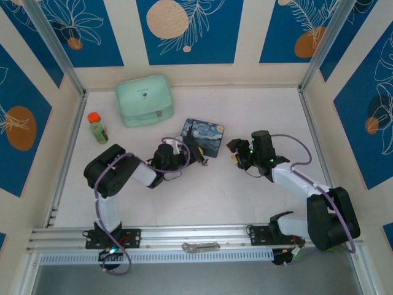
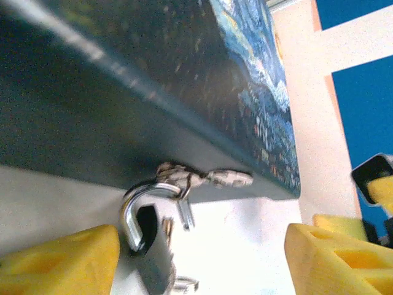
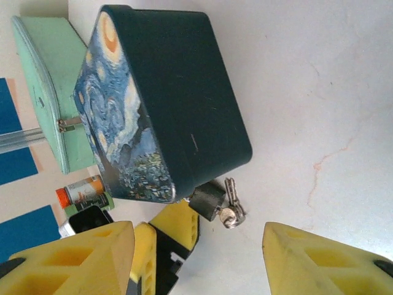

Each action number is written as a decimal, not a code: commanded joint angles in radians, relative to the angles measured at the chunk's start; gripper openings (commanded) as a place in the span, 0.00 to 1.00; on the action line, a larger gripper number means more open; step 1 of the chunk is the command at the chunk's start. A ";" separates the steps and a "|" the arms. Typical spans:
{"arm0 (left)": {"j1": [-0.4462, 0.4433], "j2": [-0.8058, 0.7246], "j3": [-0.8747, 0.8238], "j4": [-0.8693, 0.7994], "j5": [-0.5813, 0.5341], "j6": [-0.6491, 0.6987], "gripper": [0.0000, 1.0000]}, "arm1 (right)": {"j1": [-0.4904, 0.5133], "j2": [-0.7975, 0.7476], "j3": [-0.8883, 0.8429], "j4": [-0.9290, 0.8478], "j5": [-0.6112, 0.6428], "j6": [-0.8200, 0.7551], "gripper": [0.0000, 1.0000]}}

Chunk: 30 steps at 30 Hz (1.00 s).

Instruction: Unlock a padlock with a key

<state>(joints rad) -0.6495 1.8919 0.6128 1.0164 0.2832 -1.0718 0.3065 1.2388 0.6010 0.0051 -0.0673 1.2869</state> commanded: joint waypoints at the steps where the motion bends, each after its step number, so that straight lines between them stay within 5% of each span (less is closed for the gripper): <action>1: 0.015 -0.070 -0.034 -0.082 -0.030 0.023 0.72 | 0.021 -0.016 0.058 -0.093 0.046 -0.119 0.57; 7: 0.074 -0.159 -0.045 -0.145 -0.043 0.035 0.73 | 0.126 0.022 0.183 -0.194 0.101 -0.367 0.56; 14: 0.213 -0.220 -0.063 -0.161 -0.037 0.007 0.73 | 0.350 0.239 0.463 -0.501 0.284 -0.670 0.55; 30: 0.253 -0.172 -0.105 -0.021 -0.004 -0.067 0.73 | 0.538 0.686 0.823 -0.755 0.627 -0.830 0.55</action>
<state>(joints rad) -0.4053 1.6924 0.5285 0.9115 0.2607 -1.1015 0.8314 1.8866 1.3781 -0.6800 0.4614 0.5102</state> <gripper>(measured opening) 0.726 0.546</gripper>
